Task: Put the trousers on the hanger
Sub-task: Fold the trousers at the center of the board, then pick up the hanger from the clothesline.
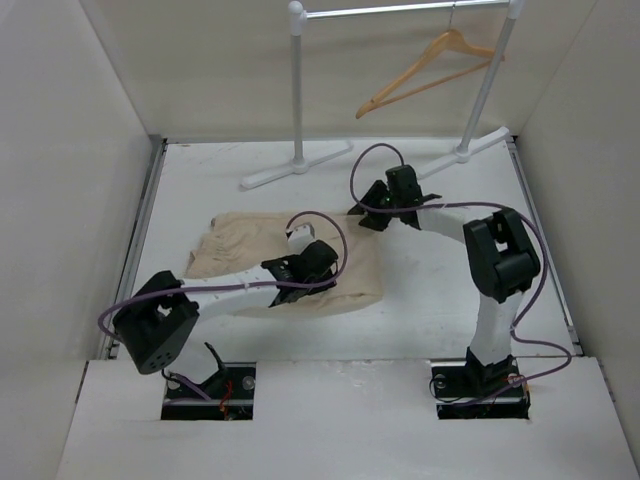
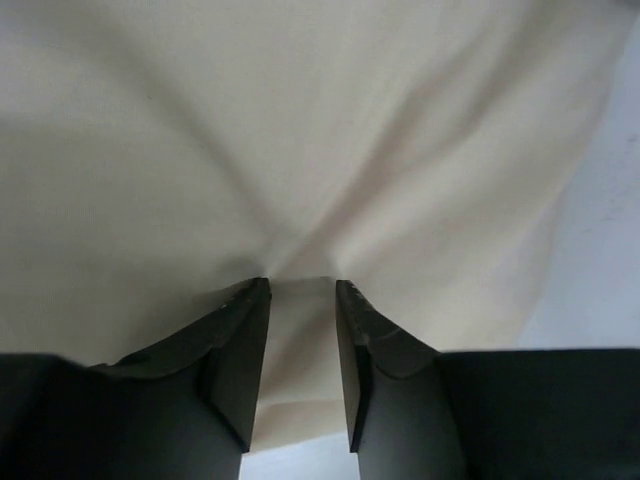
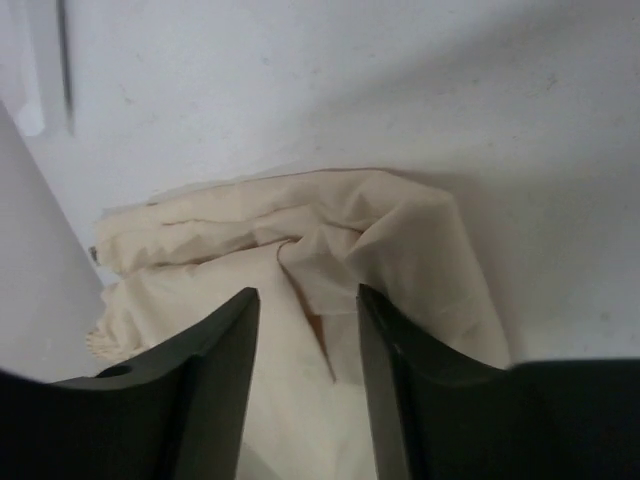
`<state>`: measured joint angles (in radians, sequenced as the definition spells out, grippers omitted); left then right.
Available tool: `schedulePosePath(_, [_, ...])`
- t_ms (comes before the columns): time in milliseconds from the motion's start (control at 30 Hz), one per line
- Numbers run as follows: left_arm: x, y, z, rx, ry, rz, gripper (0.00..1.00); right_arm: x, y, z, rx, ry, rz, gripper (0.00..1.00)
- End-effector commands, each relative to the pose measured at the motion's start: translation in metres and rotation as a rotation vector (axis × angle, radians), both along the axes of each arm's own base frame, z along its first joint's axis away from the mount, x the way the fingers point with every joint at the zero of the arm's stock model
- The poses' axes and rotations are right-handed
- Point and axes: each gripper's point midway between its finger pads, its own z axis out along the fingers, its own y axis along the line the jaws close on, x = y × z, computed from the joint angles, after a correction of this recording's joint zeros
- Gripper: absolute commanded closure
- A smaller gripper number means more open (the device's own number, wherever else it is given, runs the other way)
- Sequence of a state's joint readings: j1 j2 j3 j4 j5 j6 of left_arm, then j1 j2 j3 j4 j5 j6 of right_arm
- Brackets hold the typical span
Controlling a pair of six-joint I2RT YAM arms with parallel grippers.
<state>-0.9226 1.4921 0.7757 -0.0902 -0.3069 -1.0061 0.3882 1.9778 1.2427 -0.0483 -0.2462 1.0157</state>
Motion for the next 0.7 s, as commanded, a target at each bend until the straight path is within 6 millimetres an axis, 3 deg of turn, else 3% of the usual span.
schedulePosePath(0, [0.002, -0.002, 0.039, -0.072, -0.06, 0.015, 0.66, 0.008, 0.008, 0.097, 0.066, -0.211, 0.038, 0.45])
schedulePosePath(100, [0.007, -0.003, 0.069, -0.119, -0.107, 0.009, 0.61, -0.009, 0.0, 0.138, 0.059, -0.298, 0.07, 0.36])
schedulePosePath(167, [0.009, -0.001, 0.082, -0.128, -0.134, 0.004, 0.59, -0.019, -0.007, 0.161, 0.045, -0.346, 0.079, 0.36])
schedulePosePath(233, [0.014, 0.004, 0.086, -0.111, -0.144, -0.003, 0.58, -0.02, -0.011, 0.188, 0.042, -0.405, 0.085, 0.49])
schedulePosePath(333, [0.02, 0.014, 0.083, -0.073, -0.141, -0.009, 0.64, -0.002, -0.025, 0.25, 0.019, -0.556, 0.075, 0.85])
schedulePosePath(433, [0.02, 0.019, 0.084, -0.057, -0.139, -0.041, 0.92, 0.032, -0.046, 0.303, -0.04, -0.683, 0.027, 0.93])
schedulePosePath(533, [0.018, 0.027, 0.083, -0.028, -0.137, -0.055, 0.95, 0.071, -0.073, 0.324, -0.112, -0.705, -0.062, 0.9])
schedulePosePath(667, [0.014, 0.041, 0.081, -0.018, -0.13, -0.035, 0.86, 0.111, -0.103, 0.334, -0.179, -0.705, -0.154, 0.59])
